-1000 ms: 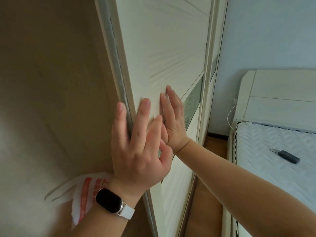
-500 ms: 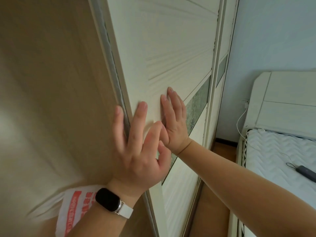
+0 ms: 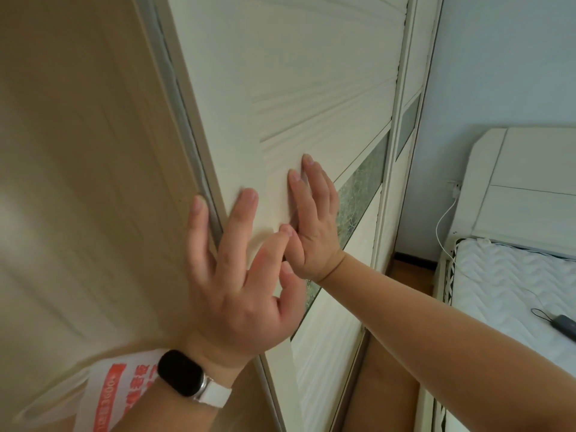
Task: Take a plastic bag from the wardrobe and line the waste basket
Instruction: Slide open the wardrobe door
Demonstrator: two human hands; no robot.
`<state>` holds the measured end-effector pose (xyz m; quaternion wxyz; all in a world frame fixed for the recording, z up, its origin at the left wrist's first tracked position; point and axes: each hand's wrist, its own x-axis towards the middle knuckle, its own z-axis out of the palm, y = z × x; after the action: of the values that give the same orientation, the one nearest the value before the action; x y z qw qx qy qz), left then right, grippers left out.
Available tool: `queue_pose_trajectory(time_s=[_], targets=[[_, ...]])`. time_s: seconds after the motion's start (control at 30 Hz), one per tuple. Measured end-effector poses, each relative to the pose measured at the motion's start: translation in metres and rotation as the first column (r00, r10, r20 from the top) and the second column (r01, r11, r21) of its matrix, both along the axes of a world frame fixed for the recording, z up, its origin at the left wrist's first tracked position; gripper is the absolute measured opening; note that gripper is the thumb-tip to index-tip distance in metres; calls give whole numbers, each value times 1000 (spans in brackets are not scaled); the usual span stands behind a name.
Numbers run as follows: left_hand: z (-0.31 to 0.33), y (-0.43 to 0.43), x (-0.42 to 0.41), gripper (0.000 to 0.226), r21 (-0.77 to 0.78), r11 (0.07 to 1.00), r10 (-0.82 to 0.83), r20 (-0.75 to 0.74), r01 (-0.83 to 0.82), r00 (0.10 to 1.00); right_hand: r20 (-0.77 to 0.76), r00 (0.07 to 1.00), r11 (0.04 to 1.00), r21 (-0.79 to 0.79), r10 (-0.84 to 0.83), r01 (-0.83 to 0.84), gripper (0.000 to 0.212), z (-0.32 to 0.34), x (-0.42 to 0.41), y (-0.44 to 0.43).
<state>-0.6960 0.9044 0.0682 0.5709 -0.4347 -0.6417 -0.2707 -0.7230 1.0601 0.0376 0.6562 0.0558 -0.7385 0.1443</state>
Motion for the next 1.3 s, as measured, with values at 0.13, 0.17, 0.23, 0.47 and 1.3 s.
queue_pose_trajectory(time_s=[0.13, 0.17, 0.23, 0.47, 1.3], targets=[[-1, 2, 0, 25, -11, 1000, -10, 2, 10, 1000, 13, 1000, 1000, 3, -6, 6, 57, -2, 1, 2], [-1, 1, 1, 25, -16, 1000, -16, 8, 17, 1000, 20, 1000, 1000, 6, -12, 11, 57, -2, 2, 1], [-1, 0, 1, 26, -30, 999, -26, 17, 26, 1000, 51, 998, 999, 25, -28, 27, 57, 0, 7, 0], [-3, -30, 9, 42, -203, 971, -112, 91, 128, 990, 281, 957, 997, -2, -72, 76, 58, 12, 53, -14], [-146, -299, 0, 50, -676, 735, 411, 511, 58, 755, 853, 416, 939, 345, -316, 6, 56, -94, 147, -218]])
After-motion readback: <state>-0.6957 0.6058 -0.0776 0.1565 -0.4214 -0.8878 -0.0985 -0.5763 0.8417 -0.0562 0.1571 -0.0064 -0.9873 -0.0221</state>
